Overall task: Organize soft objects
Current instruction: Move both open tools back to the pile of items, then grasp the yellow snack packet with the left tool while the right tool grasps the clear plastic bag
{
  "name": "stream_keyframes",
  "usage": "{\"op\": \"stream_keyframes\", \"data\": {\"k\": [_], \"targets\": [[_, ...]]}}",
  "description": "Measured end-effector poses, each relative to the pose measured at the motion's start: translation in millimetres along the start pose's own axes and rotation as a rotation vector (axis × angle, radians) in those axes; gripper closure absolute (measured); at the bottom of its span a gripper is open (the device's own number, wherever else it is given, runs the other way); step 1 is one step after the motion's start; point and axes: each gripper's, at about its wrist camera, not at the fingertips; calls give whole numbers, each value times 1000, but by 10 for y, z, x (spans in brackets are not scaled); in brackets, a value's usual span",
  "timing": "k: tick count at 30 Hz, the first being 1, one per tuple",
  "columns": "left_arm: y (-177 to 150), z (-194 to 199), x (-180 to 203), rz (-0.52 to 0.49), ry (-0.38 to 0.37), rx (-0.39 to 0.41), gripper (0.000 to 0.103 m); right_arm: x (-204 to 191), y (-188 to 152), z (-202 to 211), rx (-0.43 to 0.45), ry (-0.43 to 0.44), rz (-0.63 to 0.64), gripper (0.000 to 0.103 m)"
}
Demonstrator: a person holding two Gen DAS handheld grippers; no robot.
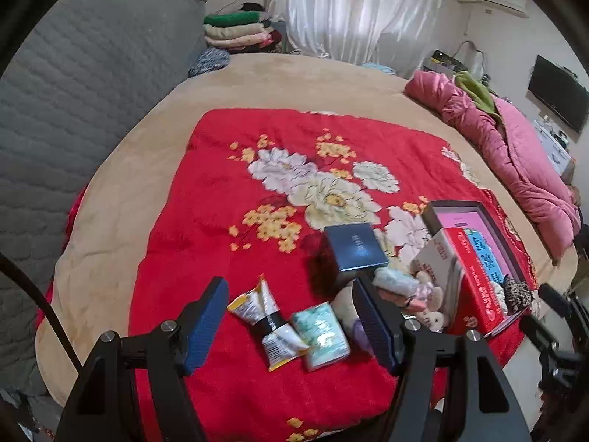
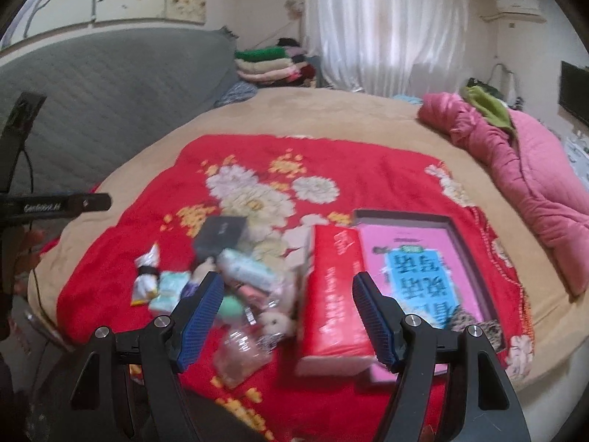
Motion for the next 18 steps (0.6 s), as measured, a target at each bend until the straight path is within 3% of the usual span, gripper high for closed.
{"op": "stream_keyframes", "data": {"k": [11, 18], "targets": [[-243, -274, -164, 33, 28, -75, 34, -327, -353, -267, -147, 103, 19, 29], [-342, -455, -193, 44, 30, -112, 34, -381, -551, -528, -252, 113, -33, 29]]}}
Point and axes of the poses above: each gripper's, at about its wrist camera, not at the fingertips, and z roughly against the way its jaws point, x to its right, y to its top, and after that the axes turned 1 degree about y, right-handed
